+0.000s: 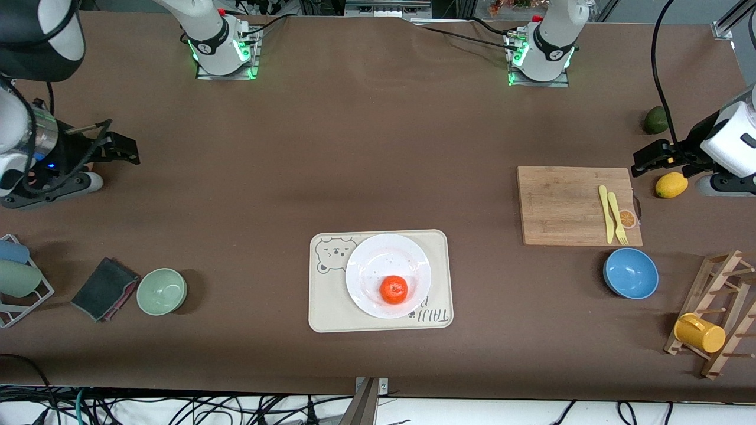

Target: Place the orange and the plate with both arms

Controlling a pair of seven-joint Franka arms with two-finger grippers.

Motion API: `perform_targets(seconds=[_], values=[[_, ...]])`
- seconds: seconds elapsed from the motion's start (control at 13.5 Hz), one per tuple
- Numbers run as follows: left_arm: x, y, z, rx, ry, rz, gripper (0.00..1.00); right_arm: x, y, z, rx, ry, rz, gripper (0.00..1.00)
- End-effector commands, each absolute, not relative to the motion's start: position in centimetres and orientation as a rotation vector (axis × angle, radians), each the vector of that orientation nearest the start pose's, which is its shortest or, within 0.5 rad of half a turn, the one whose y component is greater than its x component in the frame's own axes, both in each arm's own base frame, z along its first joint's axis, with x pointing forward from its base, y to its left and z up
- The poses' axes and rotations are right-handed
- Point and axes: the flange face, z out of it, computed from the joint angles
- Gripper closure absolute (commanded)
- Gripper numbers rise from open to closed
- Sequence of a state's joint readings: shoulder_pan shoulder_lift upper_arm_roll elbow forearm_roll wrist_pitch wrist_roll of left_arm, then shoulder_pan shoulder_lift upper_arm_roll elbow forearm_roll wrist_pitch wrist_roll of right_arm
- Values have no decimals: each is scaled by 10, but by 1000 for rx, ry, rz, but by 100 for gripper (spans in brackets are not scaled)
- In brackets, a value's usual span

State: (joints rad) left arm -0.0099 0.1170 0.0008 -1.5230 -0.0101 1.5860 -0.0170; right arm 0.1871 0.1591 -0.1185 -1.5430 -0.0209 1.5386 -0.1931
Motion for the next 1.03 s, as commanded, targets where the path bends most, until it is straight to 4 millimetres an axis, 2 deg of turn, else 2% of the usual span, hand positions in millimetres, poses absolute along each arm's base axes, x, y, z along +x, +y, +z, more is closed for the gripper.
perform_targets(seconds=[0.0, 0.07, 0.22, 0.3, 0.44, 0.59, 0.74, 0.96], values=[[592, -6, 587, -3165, 1, 73, 0, 532, 48, 532, -3198, -199, 175, 0], [592, -7, 586, -3166, 4, 78, 0, 529, 42, 528, -3195, -161, 161, 0], [592, -7, 586, -3166, 1, 76, 0, 540, 1, 540, -3184, -31, 71, 0], [592, -7, 586, -3165, -4, 76, 0, 547, -4, 556, -3183, -27, -11, 0], [592, -7, 586, -3165, -4, 78, 0, 556, -20, 580, -3176, 22, -1, 0], [592, -6, 586, -3164, -6, 75, 0, 554, -20, 586, -3157, 37, 95, 0], [592, -6, 586, -3164, -6, 78, 0, 552, -26, 584, -3097, 77, 110, 0], [592, -6, 586, -3164, -4, 75, 0, 553, -22, 583, -3099, 65, 112, 0]])
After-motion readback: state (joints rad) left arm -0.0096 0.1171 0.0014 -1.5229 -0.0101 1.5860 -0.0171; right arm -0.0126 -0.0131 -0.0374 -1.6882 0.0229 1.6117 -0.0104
